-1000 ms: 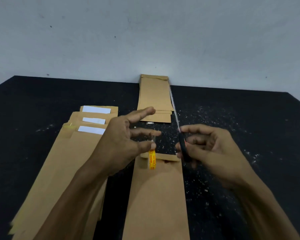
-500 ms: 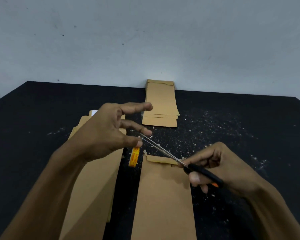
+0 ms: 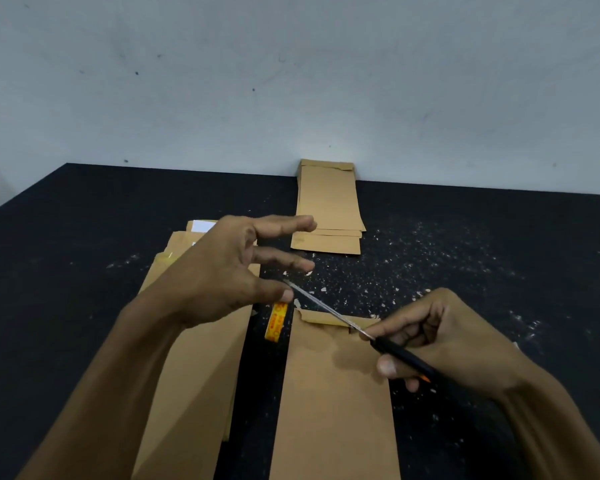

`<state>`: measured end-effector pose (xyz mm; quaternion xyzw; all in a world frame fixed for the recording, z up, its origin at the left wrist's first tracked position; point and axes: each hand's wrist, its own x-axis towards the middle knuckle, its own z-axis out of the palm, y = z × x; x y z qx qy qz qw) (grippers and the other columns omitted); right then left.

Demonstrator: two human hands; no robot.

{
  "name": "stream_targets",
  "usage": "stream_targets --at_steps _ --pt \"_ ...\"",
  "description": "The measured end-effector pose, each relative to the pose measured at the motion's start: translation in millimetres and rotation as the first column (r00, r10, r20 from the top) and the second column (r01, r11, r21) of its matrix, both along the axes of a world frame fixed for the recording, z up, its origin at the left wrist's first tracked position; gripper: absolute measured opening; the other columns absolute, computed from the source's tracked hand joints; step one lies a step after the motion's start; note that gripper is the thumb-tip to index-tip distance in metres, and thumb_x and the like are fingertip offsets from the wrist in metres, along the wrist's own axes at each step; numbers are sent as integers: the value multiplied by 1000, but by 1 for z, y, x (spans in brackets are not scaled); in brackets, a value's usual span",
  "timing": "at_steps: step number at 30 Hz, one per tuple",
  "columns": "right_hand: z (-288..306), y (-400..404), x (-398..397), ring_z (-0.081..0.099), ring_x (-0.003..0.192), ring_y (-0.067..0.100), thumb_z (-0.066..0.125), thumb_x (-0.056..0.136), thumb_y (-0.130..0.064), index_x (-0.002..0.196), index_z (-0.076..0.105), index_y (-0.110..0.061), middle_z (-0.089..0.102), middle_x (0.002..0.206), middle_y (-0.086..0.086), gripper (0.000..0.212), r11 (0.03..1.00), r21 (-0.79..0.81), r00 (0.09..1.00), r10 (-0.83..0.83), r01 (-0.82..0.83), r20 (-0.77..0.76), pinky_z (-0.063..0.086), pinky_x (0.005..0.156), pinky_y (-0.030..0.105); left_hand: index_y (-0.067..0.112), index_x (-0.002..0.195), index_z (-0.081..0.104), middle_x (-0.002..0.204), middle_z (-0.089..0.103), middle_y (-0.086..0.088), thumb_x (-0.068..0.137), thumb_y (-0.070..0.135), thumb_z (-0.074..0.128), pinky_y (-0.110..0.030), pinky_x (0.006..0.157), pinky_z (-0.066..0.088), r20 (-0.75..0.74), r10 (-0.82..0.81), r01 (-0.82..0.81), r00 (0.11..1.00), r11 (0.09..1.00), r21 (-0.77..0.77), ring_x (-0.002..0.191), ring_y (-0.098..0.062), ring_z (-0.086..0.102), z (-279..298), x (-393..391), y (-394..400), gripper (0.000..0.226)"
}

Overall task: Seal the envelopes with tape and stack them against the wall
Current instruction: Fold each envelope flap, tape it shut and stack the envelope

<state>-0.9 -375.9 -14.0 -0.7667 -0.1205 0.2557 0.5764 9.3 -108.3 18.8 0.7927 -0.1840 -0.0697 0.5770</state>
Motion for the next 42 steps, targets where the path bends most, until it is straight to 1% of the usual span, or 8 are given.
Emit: stream_targets --at_steps 5,10,16,24,27,31,36,42 --pt "7 3 -2 66 47 23 88 59 -16 94 71 -3 72 67 20 41 961 -47 957 -267 273 111 45 39 20 23 139 49 144 53 12 71 -18 74 -33 77 62 101 128 -114 987 984 -139 112 -8 67 -5 4 -5 83" --pt "-15 3 13 69 49 15 88 75 -28 73 69 -16 70 59 2 22 654 -362 735 -483 664 476 58 46 34 19 141 48 145 52 10 72 -19 74 -41 77 62 157 168 -133 973 968 -213 114 -11 66 -14 6 -23 83" --pt "-4 18 16 58 83 27 80 81 -40 89 66 -14 53 85 4 31 420 -661 779 -242 622 579 52 72 37 19 142 49 146 51 9 74 -20 72 -46 77 62 164 146 -96 976 955 -281 116 -12 66 -23 6 -47 82" --pt "9 24 18 56 94 26 72 89 -29 99 52 -17 42 89 -1 26 420 -770 870 -116 481 480 46 77 36 25 141 48 150 46 9 75 -18 72 -35 74 62 185 126 -69 975 956 -285 117 -7 64 -27 -2 -64 82" --pt "10 16 16 67 87 10 75 87 -30 97 75 -25 69 87 -9 11 687 -505 807 -208 522 553 57 78 33 24 143 47 150 45 10 76 -16 73 -33 72 62 196 121 -65 973 960 -271 118 -5 63 -27 -2 -66 82" --pt "22 24 11 63 66 2 65 92 -33 87 80 -13 75 79 -4 25 967 8 959 -253 254 129 45 53 18 22 145 45 151 44 10 77 -8 76 -31 73 62 206 100 -47 973 968 -247 119 -5 62 -26 -1 -66 80" --pt "10 28 20 66 80 23 71 78 -22 89 74 2 71 86 16 26 925 284 967 -236 253 -95 55 72 34 19 145 47 149 46 10 77 -7 77 -35 75 62 164 92 -48 982 966 -256 117 -6 63 -28 3 -68 78" --pt "1 38 30 71 70 17 72 83 -15 88 77 -5 76 83 12 12 721 434 811 -584 540 -39 60 64 27 28 144 48 151 43 15 78 30 81 -26 92 56 292 296 -252 910 951 -178 128 0 52 -35 13 -66 74"
